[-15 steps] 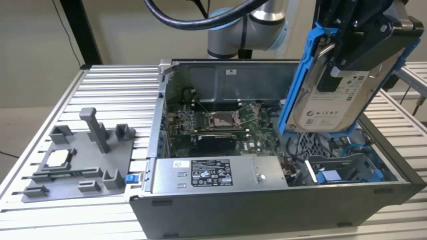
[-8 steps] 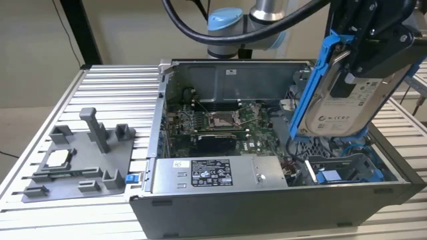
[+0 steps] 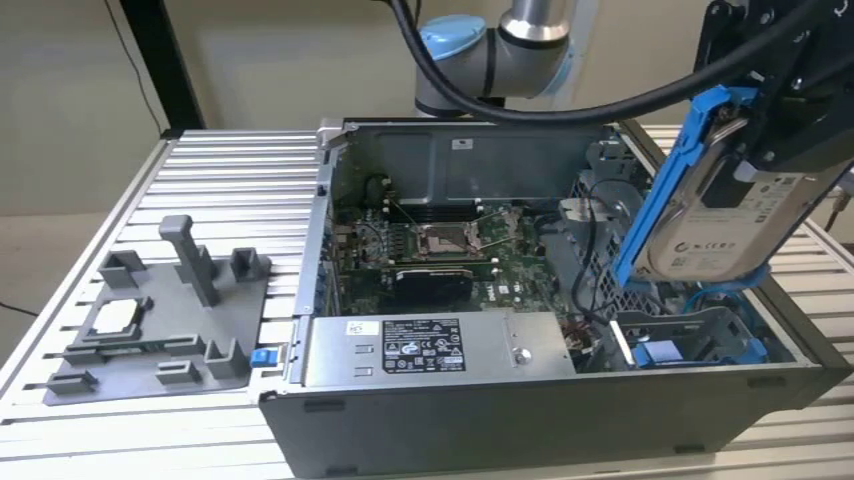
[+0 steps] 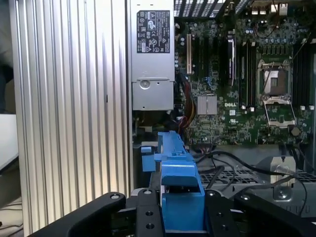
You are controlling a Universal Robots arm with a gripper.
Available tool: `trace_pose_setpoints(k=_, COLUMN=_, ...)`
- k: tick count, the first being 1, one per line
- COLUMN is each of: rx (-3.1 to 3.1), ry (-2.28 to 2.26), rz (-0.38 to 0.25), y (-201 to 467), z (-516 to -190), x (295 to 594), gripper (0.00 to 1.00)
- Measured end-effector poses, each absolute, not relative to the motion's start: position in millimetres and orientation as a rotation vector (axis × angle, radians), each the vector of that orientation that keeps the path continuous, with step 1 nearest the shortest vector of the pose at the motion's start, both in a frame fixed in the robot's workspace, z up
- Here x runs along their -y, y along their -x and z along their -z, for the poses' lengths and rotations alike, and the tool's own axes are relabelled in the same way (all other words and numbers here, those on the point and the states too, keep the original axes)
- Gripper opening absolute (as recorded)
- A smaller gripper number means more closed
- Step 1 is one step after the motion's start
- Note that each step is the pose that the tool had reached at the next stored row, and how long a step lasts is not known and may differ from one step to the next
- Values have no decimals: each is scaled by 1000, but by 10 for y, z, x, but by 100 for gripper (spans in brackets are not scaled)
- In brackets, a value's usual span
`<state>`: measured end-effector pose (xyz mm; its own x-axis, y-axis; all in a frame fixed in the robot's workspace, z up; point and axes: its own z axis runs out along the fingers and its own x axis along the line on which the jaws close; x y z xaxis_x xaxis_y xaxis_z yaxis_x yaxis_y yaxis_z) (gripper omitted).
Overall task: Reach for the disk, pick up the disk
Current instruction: 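Pick up the disk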
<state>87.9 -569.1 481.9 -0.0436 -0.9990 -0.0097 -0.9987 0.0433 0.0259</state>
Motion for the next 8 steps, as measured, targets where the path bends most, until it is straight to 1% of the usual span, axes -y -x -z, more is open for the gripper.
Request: trace_pose_setpoints(k=8, rx=2261, ry=-2165, rz=40, y=-1115, z=-4746, x=5721, gripper=0)
